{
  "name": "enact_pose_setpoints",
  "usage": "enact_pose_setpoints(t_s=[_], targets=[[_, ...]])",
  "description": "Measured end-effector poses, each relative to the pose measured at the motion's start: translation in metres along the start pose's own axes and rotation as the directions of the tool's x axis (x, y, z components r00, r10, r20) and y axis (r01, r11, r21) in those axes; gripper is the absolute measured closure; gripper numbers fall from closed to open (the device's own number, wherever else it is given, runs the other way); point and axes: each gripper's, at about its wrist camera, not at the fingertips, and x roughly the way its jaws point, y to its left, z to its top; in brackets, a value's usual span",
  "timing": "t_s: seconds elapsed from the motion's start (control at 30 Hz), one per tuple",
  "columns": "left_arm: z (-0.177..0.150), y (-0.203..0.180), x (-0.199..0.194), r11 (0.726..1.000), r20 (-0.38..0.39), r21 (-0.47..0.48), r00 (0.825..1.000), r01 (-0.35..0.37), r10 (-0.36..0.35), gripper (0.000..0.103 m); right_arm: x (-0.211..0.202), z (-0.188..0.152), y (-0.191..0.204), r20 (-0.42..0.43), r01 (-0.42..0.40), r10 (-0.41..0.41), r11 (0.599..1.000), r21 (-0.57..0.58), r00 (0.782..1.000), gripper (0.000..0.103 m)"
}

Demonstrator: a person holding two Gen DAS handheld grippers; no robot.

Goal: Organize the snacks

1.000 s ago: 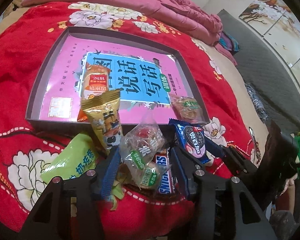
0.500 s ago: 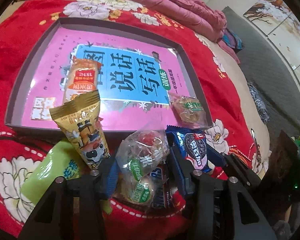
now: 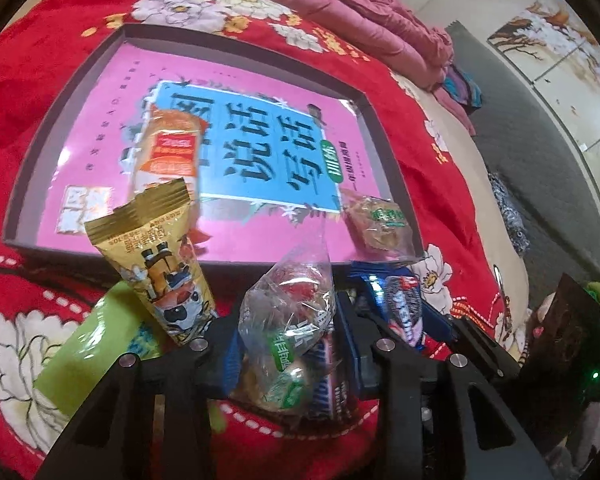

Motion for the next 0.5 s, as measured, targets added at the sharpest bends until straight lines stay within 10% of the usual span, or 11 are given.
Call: enact_pose_setpoints(t_s=[0.5], targets=[[-0.001,0.022,-0.033,1.000,0.053,-0.026,0.999,-0.005,0.006,0.062,-0.014,0.005,0.004,0.065,-0.029,0.029,1.000,-0.010,0.997,0.051]])
